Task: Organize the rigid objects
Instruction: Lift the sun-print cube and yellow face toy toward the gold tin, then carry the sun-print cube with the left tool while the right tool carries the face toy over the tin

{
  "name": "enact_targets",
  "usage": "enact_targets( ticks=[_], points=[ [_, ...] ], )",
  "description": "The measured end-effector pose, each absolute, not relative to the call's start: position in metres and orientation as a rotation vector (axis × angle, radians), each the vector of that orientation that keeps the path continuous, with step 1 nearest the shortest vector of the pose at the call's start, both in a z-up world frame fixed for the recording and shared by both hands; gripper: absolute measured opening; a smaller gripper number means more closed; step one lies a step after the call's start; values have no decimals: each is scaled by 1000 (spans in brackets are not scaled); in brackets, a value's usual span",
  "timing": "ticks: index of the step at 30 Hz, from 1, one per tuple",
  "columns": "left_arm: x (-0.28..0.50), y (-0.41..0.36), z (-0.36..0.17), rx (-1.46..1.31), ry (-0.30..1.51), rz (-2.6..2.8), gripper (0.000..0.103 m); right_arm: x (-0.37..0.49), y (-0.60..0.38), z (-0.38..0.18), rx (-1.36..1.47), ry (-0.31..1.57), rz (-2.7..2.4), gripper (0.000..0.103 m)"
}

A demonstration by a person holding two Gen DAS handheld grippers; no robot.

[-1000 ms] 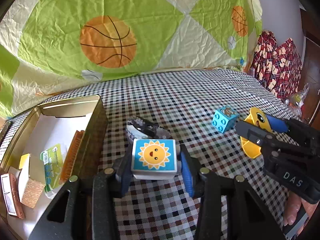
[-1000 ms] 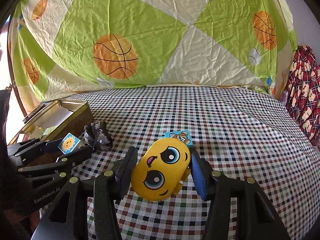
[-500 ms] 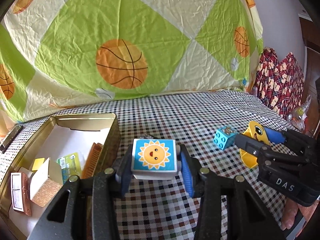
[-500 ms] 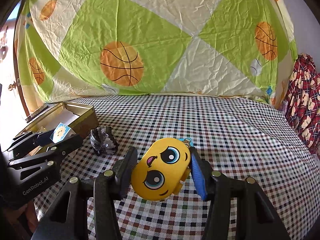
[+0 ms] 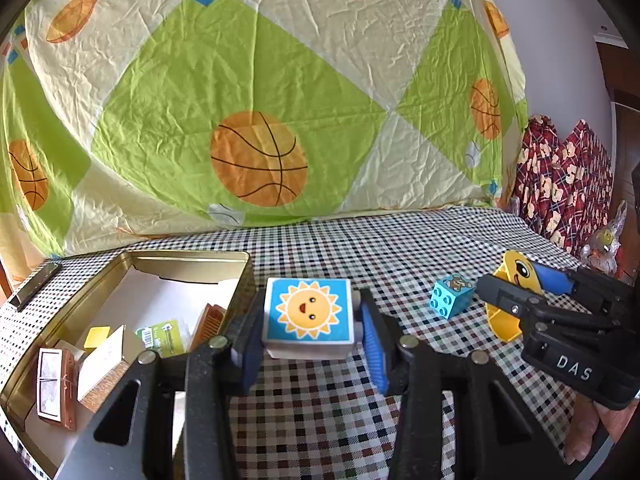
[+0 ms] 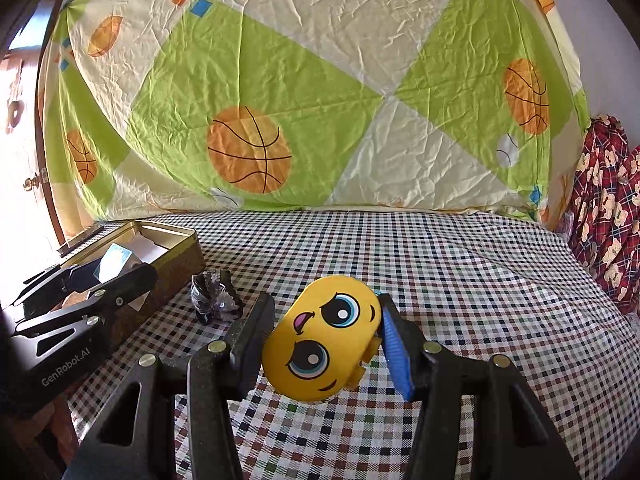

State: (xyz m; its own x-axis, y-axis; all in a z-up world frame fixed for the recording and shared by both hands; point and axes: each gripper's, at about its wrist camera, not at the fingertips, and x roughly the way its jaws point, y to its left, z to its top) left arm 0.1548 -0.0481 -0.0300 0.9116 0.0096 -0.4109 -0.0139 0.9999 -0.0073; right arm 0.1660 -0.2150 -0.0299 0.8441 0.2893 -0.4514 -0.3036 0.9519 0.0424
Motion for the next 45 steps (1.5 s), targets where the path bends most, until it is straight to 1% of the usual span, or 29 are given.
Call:
enact_targets(
  ticks=[32,45],
  points=[
    [130,-42,-21,-24,300,62,42,148,-220,-21,-19,354,323,54],
    [127,-41,-21,-29,292,71,42,145,-219,-19,-22,336,316,54]
  ],
)
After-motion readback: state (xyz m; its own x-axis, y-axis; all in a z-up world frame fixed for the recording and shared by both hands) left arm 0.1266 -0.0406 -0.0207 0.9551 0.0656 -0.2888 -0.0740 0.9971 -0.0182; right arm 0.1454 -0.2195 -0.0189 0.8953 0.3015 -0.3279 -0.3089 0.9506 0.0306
